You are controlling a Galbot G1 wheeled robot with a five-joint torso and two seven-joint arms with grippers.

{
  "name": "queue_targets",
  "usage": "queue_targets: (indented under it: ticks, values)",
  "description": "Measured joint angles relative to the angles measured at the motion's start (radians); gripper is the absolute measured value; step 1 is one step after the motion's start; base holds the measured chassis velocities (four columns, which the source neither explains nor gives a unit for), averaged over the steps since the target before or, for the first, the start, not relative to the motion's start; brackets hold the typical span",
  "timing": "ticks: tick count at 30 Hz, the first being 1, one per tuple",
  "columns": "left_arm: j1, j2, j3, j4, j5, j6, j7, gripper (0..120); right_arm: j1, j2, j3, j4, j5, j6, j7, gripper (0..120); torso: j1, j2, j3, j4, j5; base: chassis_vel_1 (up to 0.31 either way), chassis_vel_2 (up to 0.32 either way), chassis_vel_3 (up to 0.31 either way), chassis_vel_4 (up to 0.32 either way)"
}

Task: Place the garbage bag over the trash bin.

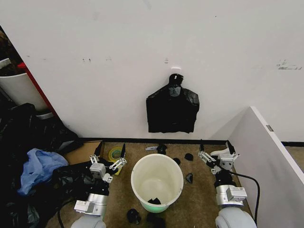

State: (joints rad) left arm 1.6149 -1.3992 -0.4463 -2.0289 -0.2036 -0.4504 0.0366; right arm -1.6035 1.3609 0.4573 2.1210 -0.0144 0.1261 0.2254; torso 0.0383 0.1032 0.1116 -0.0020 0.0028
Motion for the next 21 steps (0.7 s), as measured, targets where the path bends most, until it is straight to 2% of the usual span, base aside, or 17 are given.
queue_targets:
  ticks: [5, 15, 21]
  values:
    - [0.014, -0.014, 0.012, -0.004, 0.012, -0.001, -0.035, 100, -0.004, -0.013, 0.000, -0.006, -0.014, 0.043, -0.035, 100, 0.000, 0.000, 0.000, 0.0001, -0.0001, 0.000, 0.000, 0.000, 0.000]
    - [0.033, -0.015, 0.007, -0.030, 0.014, 0.000, -0.033, 100, -0.001, -0.018, 0.004, -0.008, -0.012, 0.059, -0.051, 100, 0.000, 0.000, 0.000, 0.0000, -0.0001, 0.000, 0.000, 0.000, 0.000]
    - [0.042, -0.008, 0.006, -0.076, 0.012, -0.001, -0.012, 100, 0.007, -0.002, 0.044, -0.032, -0.116, 0.158, -0.091, 100, 0.000, 0.000, 0.000, 0.0000, -0.0001, 0.000, 0.000, 0.000, 0.000]
